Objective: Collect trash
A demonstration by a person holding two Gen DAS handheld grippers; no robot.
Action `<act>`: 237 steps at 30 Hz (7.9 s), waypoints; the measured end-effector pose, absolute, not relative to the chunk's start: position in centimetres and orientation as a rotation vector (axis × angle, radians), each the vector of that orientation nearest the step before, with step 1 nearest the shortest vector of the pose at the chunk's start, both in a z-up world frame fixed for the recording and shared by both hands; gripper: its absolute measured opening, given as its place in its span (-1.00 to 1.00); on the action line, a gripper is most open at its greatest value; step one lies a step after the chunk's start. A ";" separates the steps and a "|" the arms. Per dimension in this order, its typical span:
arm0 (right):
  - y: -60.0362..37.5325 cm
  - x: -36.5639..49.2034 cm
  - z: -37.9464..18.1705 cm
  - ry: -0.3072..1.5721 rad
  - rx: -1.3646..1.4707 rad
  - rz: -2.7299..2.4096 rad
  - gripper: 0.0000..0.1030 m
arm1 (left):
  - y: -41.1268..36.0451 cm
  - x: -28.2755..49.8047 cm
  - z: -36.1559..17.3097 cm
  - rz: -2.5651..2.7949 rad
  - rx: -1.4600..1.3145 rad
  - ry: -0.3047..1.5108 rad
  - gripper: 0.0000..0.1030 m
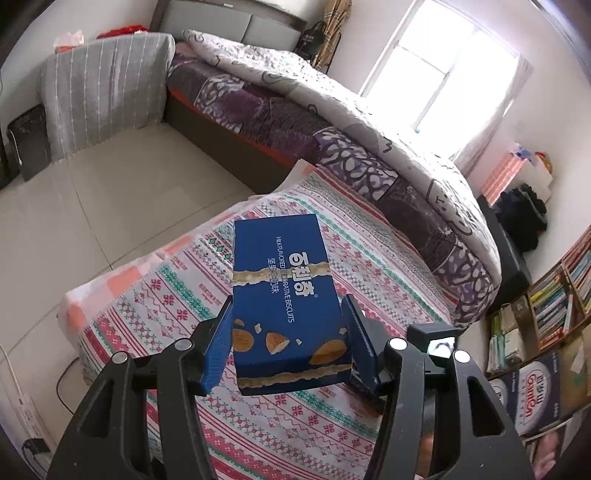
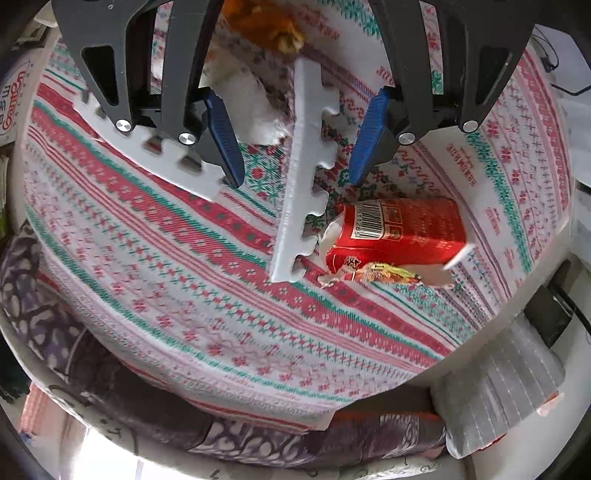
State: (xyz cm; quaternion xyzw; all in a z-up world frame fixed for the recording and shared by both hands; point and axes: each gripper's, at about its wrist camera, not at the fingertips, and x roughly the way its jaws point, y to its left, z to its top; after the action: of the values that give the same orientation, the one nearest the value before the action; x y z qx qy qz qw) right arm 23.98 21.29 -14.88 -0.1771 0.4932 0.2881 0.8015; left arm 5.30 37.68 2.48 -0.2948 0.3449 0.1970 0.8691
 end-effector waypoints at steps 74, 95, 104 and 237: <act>-10.3 15.0 0.0 0.660 0.081 0.302 -0.79 | 11.9 12.1 0.4 0.102 -0.133 0.713 0.09; -19.2 14.9 -3.1 0.806 0.147 0.083 -0.71 | 2.0 13.3 -1.0 -0.119 -0.032 0.718 0.09; -24.0 14.1 -3.2 0.785 0.237 -0.071 0.12 | -2.7 12.9 -2.1 -0.228 0.033 0.741 0.09; 2.1 17.4 -1.1 0.675 0.118 0.526 -0.52 | 28.7 14.5 1.8 0.369 -0.203 0.724 -0.13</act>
State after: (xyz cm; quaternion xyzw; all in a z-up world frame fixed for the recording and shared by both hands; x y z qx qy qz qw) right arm 17.37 2.13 -1.14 0.0571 0.3270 0.2549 0.9082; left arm 14.47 28.73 1.76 -0.0987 0.3517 0.1793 0.9135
